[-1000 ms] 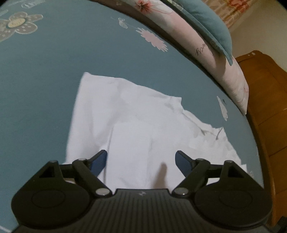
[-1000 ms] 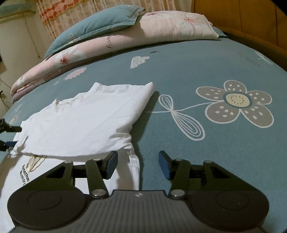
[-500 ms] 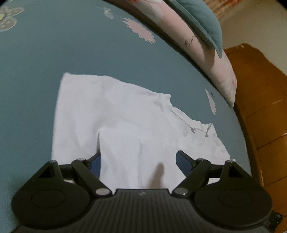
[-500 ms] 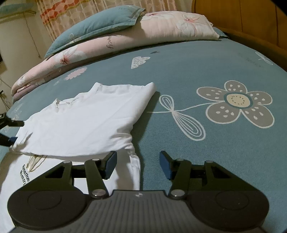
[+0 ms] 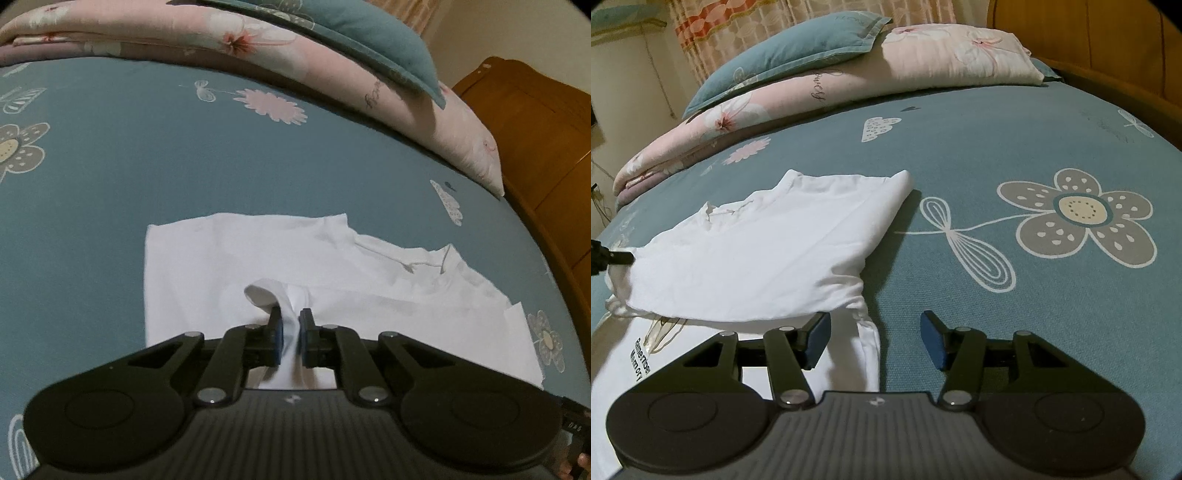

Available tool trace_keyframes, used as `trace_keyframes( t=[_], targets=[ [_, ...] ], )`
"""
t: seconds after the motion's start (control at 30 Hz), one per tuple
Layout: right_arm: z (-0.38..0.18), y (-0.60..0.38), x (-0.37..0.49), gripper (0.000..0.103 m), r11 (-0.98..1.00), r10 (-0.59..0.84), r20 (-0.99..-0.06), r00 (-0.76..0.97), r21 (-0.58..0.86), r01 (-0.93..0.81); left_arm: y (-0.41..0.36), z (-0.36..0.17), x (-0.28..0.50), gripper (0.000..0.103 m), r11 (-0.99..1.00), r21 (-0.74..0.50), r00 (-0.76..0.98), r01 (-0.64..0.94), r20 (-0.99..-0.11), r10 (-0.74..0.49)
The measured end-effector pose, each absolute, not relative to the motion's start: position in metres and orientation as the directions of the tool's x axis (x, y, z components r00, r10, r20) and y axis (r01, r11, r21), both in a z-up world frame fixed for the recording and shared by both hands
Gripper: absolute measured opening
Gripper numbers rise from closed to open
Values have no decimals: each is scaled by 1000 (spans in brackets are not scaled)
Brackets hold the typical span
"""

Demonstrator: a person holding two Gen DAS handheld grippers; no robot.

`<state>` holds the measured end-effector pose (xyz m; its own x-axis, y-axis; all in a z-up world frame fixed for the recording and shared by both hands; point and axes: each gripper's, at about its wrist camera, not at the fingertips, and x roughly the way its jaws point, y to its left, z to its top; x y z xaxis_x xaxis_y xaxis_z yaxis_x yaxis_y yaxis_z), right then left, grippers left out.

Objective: Fold clothes
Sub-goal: 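Lift the gripped hem with the left tool toward the collar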

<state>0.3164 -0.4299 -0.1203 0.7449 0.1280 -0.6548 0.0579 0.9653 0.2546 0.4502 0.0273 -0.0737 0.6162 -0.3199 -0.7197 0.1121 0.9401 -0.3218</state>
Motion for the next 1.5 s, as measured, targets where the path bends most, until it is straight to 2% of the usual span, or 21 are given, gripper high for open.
trace_keyframes(
  t=[0.1, 0.23, 0.33, 0.47, 0.57, 0.63, 0.67, 0.7, 0.8, 1.03, 1.23, 1.33, 1.5],
  targets=[
    [-119, -428, 316, 59, 971, 117, -656, 745, 233, 53, 29, -85, 450, 7, 958, -278, 608, 72, -749, -263],
    [-119, -420, 316, 58, 986, 87, -657, 749, 167, 32, 40, -102, 446, 9, 949, -312, 585, 48, -761, -280],
    [-119, -413, 315, 58, 993, 85, -662, 744, 117, -9, 41, -93, 440, 12, 954, -295, 600, 55, -754, -267],
    [-109, -423, 309, 58, 978, 170, -629, 759, 204, -51, 40, -72, 432, 13, 973, -220, 620, 72, -754, -216],
    [-103, -433, 307, 54, 955, 193, -570, 799, 298, -18, 29, -56, 427, 22, 972, -197, 618, 125, -751, -232],
    [-106, -435, 312, 38, 948, 167, -572, 803, 318, 30, 0, -50, 428, 23, 954, -223, 596, 201, -745, -300],
    [-108, -436, 315, 26, 945, 149, -578, 802, 322, 56, -14, -47, 429, 25, 942, -237, 583, 239, -741, -334],
    [-111, -436, 319, 22, 943, 143, -592, 793, 325, 72, -29, -44, 430, 28, 928, -250, 568, 276, -736, -368],
    [-117, -431, 324, 22, 955, 124, -638, 760, 284, 83, -72, -36, 433, 35, 877, -289, 517, 384, -720, -464],
    [-118, -430, 321, 22, 964, 108, -660, 744, 252, 83, -199, -56, 440, 37, 696, -450, 298, 559, -675, -676],
    [-122, -438, 319, 22, 952, 165, -625, 763, 303, 43, -267, -93, 459, 38, 626, -541, 134, 561, -687, -714],
    [-123, -441, 319, 22, 945, 176, -625, 761, 324, 48, -279, -111, 472, 40, 636, -582, 115, 507, -685, -719],
    [-122, -437, 320, 23, 949, 161, -628, 761, 310, 55, -295, -119, 492, 40, 649, -599, 191, 470, -649, -737]
  ],
)
